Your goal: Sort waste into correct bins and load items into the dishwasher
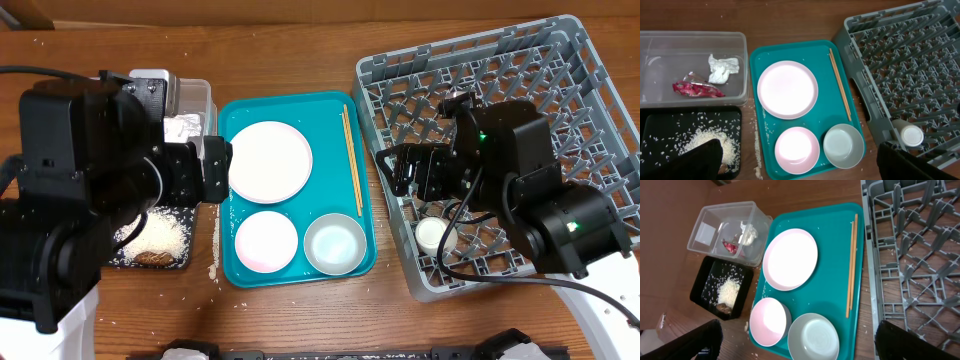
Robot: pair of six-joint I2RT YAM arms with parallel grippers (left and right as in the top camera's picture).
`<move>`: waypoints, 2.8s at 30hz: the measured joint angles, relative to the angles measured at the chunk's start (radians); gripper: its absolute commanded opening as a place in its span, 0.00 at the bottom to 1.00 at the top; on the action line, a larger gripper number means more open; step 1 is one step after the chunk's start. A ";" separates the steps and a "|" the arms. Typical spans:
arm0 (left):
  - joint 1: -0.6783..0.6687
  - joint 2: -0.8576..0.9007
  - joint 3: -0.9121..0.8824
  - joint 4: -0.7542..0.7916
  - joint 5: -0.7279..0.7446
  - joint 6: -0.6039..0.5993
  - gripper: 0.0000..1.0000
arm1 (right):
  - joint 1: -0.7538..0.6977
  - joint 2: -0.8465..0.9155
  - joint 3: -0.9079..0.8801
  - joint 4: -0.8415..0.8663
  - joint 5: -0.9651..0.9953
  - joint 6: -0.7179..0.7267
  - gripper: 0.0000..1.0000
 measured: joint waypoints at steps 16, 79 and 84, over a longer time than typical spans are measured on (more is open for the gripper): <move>-0.013 -0.245 -0.319 0.440 -0.126 0.034 1.00 | 0.000 0.008 0.000 0.001 -0.001 0.000 1.00; 0.074 -1.304 -2.052 1.495 -0.143 0.139 1.00 | 0.390 0.563 -0.006 0.007 0.198 -0.169 0.87; 0.074 -1.304 -2.052 1.494 -0.143 0.139 1.00 | 0.378 0.722 -0.006 0.044 0.223 -0.338 0.49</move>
